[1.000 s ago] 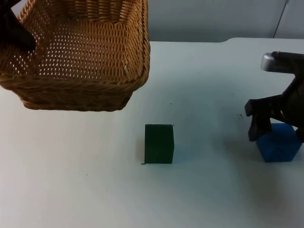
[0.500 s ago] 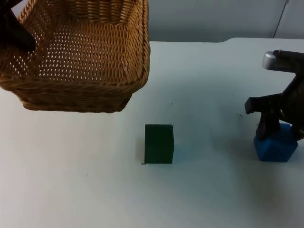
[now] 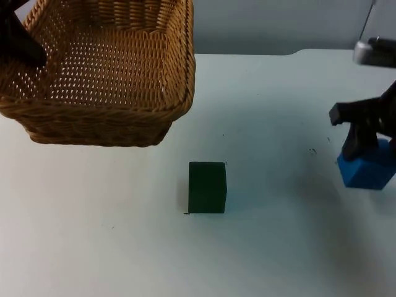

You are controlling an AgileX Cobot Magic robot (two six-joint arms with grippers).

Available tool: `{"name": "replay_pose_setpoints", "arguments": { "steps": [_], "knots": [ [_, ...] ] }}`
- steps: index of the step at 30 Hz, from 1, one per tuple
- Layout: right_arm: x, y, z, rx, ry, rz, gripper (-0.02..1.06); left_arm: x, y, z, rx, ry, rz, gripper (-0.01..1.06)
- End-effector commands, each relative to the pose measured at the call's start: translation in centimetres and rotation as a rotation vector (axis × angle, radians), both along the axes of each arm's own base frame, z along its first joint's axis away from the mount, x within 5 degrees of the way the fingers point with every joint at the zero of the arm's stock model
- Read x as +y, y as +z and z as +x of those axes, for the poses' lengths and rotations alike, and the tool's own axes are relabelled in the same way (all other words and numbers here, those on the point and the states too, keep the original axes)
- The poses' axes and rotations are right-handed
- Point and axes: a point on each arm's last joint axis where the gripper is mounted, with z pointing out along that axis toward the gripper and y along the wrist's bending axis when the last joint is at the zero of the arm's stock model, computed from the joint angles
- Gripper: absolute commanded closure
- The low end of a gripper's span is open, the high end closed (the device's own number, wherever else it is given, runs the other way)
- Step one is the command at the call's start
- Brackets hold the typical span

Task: Pick up the basket with the left hand and place the blue cube into the basket with the right hand.

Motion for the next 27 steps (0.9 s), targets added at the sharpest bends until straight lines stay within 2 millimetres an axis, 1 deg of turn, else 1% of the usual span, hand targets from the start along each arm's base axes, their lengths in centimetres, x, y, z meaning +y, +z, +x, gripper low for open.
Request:
{"name": "replay_pose_setpoints", "arguments": {
  "steps": [1, 2, 3, 4, 6, 7, 10, 11, 12, 14, 16, 17, 18, 21, 22, 25, 26, 27],
  "knots": [
    [0.0, 3.3, -0.6, -0.083, 0.024, 0.013, 1.05, 0.0, 0.5, -0.2, -0.008, 0.012, -0.024, 1.05],
    [0.0, 3.3, -0.6, -0.083, 0.024, 0.013, 1.05, 0.0, 0.5, -0.2, -0.008, 0.012, -0.024, 1.05],
    [0.0, 4.5, -0.9, -0.118, 0.028, 0.019, 1.05, 0.0, 0.5, -0.2, -0.008, 0.012, -0.024, 1.05],
    [-0.2, 6.9, -1.6, -0.185, 0.028, 0.035, 1.05, 0.0, 0.5, -0.2, -0.008, 0.012, -0.024, 1.05],
    [-0.4, 9.3, -2.5, -0.256, 0.028, 0.051, 1.05, 0.0, 0.5, -0.2, -0.007, 0.011, -0.024, 1.05],
    [-0.4, 9.3, -2.5, -0.256, 0.028, 0.051, 1.05, 0.0, 0.5, -0.2, -0.007, 0.011, -0.024, 1.05],
    [-0.7, 13.4, -3.9, -0.363, 0.031, 0.078, 1.05, -0.1, 0.5, -0.2, 0.000, 0.016, -0.044, 1.05],
    [-0.6, 14.8, -4.4, -0.394, 0.042, 0.085, 1.05, -0.2, 0.6, -0.2, 0.000, 0.020, -0.050, 1.05],
    [-0.6, 14.8, -4.4, -0.394, 0.042, 0.085, 1.05, -0.2, 0.6, -0.2, 0.000, 0.020, -0.050, 1.05],
    [0.0, 17.1, -5.1, -0.455, 0.076, 0.104, 1.05, -0.2, 0.6, -0.2, 0.000, 0.020, -0.050, 1.05],
    [1.0, 19.1, -5.6, -0.516, 0.114, 0.130, 1.05, -0.2, 0.5, -0.2, 0.005, 0.019, -0.051, 1.05],
    [1.0, 19.1, -5.6, -0.516, 0.114, 0.130, 1.05, -0.2, 0.5, -0.2, 0.005, 0.019, -0.051, 1.05],
    [1.8, 20.4, -5.7, -0.555, 0.141, 0.148, 1.05, -0.2, 0.5, -0.2, 0.005, 0.019, -0.051, 1.05],
    [4.0, 22.6, -6.1, -0.627, 0.216, 0.193, 1.05, -0.2, 0.4, -0.2, 0.006, 0.017, -0.052, 1.05],
    [4.0, 22.6, -6.1, -0.627, 0.216, 0.193, 1.05, -0.2, 0.4, -0.2, 0.006, 0.017, -0.052, 1.05],
    [6.4, 23.7, -6.2, -0.685, 0.285, 0.240, 1.05, -0.2, 0.4, -0.2, 0.006, 0.018, -0.054, 1.05],
    [6.4, 23.7, -6.2, -0.685, 0.285, 0.240, 1.05, -0.2, 0.4, -0.2, 0.006, 0.018, -0.054, 1.05],
    [7.1, 23.8, -6.1, -0.694, 0.302, 0.251, 1.05, -0.2, 0.5, -0.2, 0.006, 0.019, -0.056, 1.05]
  ]
}}
